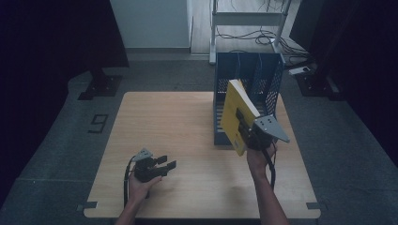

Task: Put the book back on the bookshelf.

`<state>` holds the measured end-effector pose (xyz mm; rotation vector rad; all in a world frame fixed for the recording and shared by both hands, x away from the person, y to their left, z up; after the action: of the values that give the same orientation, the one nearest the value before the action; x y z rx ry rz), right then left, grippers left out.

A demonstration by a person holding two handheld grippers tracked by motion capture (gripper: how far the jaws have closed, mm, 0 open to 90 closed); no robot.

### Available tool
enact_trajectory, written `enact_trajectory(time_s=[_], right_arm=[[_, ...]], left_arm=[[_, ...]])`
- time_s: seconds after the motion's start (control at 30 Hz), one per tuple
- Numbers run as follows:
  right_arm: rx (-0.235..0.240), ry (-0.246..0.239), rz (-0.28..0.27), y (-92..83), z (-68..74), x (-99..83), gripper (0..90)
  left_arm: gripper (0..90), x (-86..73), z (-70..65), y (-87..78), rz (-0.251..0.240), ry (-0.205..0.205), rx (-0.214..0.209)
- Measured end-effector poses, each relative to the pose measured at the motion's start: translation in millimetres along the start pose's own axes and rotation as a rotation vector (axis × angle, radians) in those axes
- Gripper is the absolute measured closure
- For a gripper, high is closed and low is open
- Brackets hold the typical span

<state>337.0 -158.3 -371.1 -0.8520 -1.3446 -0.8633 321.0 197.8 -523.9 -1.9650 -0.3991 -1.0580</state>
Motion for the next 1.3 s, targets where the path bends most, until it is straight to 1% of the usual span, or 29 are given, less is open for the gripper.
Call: enact_trajectory(time_s=[0.3, 0.4, 0.43, 0.5, 0.87, 1.1, 1.2, 1.3], right_arm=[[-0.007, 0.000, -0.003, 8.8, -1.4, 6.8, 74.6], [-0.010, 0.002, -0.003, 11.0, -1.6, 7.0, 74.6], [-0.012, 0.007, -0.002, 15.0, -2.2, 7.0, 74.6], [-0.013, 0.015, 0.003, 17.9, -2.8, 6.5, 74.6], [-0.040, 0.019, 0.013, 33.5, -7.3, 5.4, 74.6], [-0.041, 0.034, 0.024, 42.9, -10.7, 6.0, 74.6], [-0.045, 0.029, 0.026, 45.4, -11.0, 6.4, 74.6], [-0.049, 0.026, 0.031, 51.4, -11.5, 6.5, 74.6]], left_arm=[[42.4, 0.1, 0.0, -0.3, 0.002, 0.002, -0.003], [42.4, 0.0, 0.0, -0.1, 0.004, 0.002, -0.002], [42.4, -0.1, 0.0, -0.2, 0.005, 0.003, -0.003], [42.4, -0.1, 0.5, -0.6, 0.005, 0.000, -0.002], [42.3, 0.2, 1.2, -0.6, 0.005, -0.003, -0.003], [42.3, 0.8, 2.4, -2.6, -0.005, -0.006, -0.007], [42.3, 0.9, 2.0, -2.5, -0.005, -0.005, -0.008], [42.3, 1.1, 1.6, -2.3, -0.005, -0.004, -0.008]])
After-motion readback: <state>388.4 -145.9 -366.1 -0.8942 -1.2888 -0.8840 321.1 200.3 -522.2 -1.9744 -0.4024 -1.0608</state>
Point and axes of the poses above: each handheld gripper's, and its own axes: y roughly forward along the jaws, x roughly out of its top, z roughly to its left, the point moved 1 cm from there along y, roughly forward along the jaws, and after that the axes turned 7 degrees about x, right-handed, at the moved point
